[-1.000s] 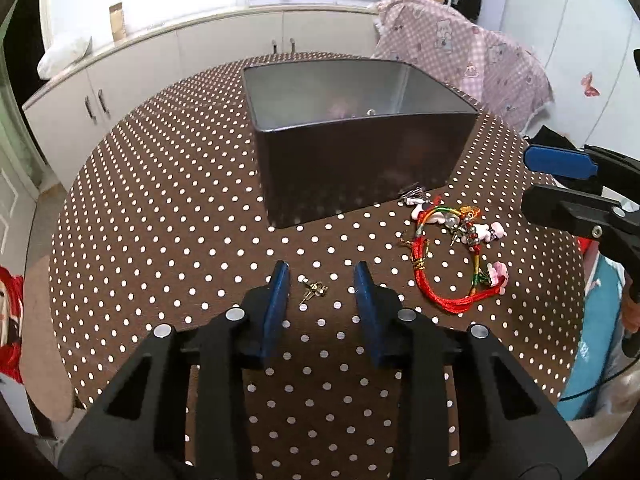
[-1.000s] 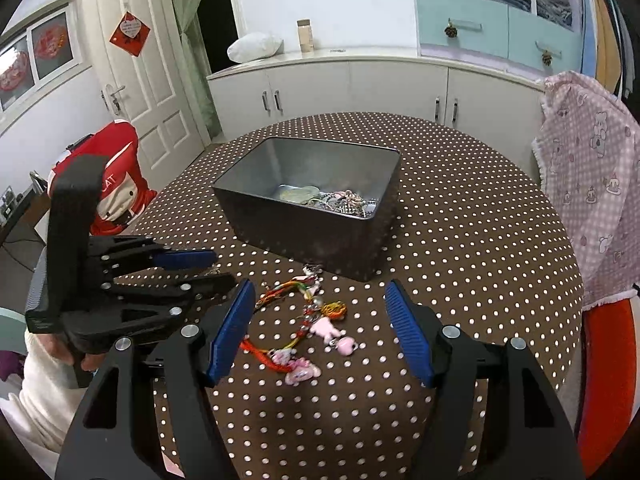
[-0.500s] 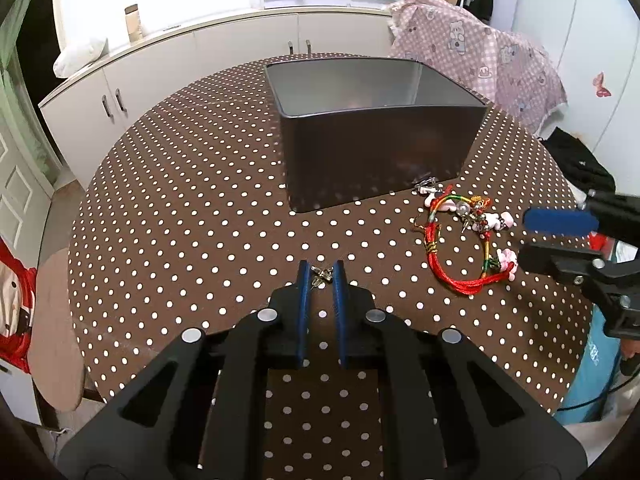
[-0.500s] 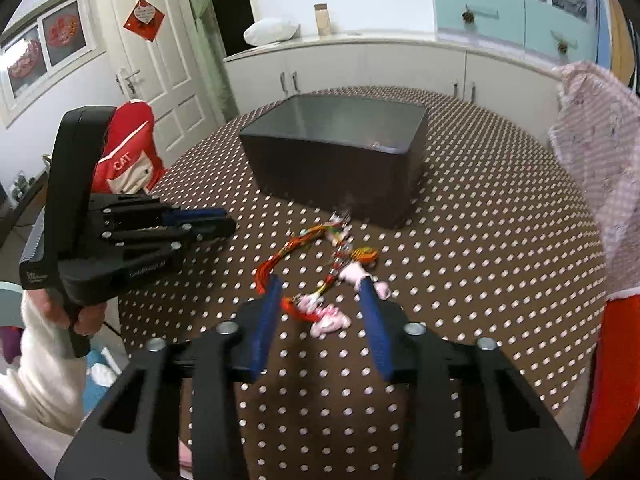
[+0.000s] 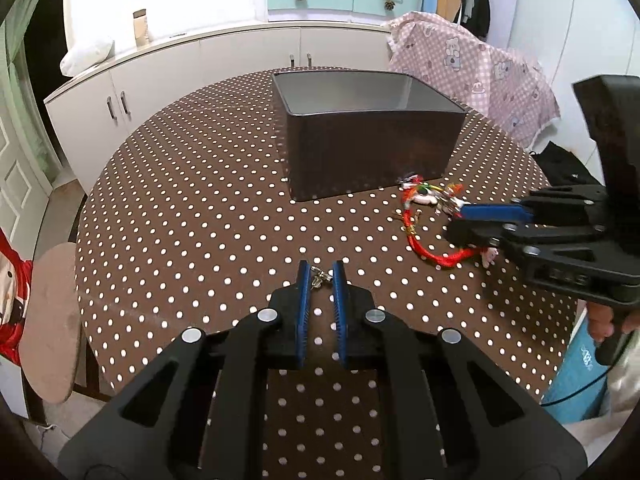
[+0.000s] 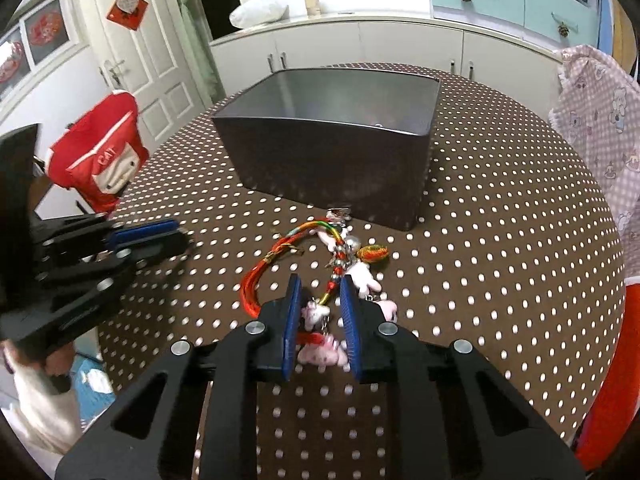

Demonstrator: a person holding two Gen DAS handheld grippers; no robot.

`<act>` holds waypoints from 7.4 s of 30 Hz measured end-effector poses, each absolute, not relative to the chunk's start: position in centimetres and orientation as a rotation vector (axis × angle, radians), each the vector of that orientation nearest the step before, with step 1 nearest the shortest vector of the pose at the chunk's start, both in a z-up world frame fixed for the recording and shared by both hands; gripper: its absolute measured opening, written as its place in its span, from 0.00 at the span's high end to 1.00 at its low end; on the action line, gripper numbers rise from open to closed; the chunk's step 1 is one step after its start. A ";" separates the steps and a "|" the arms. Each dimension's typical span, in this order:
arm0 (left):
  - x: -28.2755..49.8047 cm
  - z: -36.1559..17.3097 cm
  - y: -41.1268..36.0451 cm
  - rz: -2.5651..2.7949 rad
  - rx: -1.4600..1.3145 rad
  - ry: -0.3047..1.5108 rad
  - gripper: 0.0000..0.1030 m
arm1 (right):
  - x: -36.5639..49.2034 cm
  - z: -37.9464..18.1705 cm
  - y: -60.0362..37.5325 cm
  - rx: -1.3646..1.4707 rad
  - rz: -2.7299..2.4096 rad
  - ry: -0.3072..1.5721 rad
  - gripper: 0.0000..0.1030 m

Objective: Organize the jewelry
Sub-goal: 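Carry both held charms over the box and open both tools, then grasp the pink pig charm with the left tool while the right tool grasps a pink charm, then carry both pink charms into the box and open both tools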

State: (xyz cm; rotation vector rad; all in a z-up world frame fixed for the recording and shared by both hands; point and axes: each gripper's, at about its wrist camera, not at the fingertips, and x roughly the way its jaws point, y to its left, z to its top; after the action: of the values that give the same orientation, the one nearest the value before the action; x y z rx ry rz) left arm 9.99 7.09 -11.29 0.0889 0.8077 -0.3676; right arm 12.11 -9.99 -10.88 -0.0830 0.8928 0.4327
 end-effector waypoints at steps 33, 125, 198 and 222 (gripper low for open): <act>11.8 -5.8 5.9 -0.395 0.019 0.698 0.89 | 11.9 -2.3 -14.0 -0.002 0.421 0.576 0.97; 9.8 -11.7 -5.2 -0.547 0.157 0.857 0.81 | 9.6 -10.3 -18.2 0.014 0.363 0.735 0.88; 11.7 -3.8 0.0 -0.428 0.105 0.667 0.84 | 10.6 -4.0 -16.3 0.001 0.396 0.570 0.88; 15.8 -3.1 2.4 -0.361 0.067 0.600 0.41 | 16.8 -3.5 -13.4 0.035 0.437 0.609 0.65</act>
State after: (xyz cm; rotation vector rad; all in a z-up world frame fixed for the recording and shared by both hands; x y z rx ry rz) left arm 15.81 2.37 -3.07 0.0671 0.5995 -0.3607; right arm 16.76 -13.42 -3.51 0.0347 0.6092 0.4372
